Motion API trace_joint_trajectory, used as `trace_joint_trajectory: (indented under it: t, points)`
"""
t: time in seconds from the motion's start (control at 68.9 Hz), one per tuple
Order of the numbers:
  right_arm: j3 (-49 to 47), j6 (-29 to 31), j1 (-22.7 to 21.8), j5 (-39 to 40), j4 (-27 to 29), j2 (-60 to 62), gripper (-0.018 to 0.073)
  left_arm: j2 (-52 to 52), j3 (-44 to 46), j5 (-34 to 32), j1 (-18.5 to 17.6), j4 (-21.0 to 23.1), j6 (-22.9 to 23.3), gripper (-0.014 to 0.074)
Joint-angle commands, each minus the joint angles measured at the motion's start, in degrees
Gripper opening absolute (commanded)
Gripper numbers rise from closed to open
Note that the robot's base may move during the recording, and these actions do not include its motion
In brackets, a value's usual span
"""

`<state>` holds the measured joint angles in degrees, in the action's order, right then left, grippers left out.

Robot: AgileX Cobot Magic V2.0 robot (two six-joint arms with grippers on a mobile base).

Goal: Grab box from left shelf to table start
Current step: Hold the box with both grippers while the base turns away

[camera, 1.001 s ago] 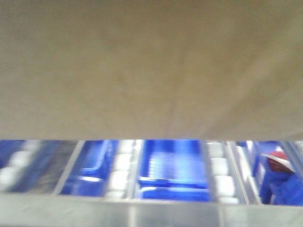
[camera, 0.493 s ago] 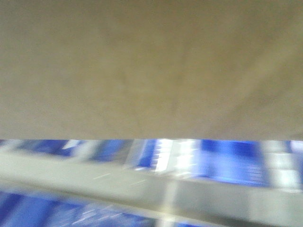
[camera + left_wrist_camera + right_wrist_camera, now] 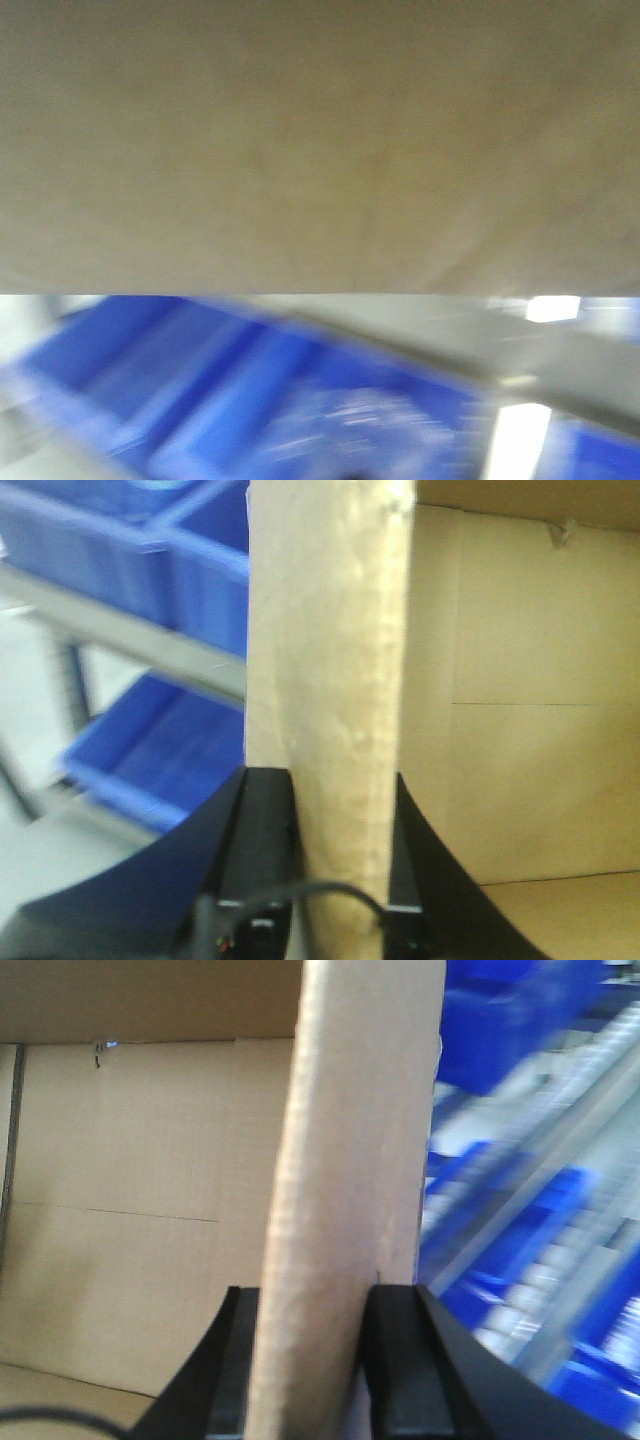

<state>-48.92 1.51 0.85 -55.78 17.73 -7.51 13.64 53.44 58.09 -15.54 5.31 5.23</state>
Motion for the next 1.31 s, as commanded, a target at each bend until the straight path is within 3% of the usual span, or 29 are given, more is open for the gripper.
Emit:
trace_joint_trajectory:
  t: [0.0,1.291]
  points:
    - [-1.6,0.5,-0.2,6.6,-0.5,-1.0,0.0049,0.4,2.3,-6.0,-0.3,5.0,1.2,-0.0092]
    - [-1.6,0.5,-0.2,6.7,-0.5,-1.1,0.0049,0.6,2.3,-6.0,-0.3,6.1,1.2,-0.0092]
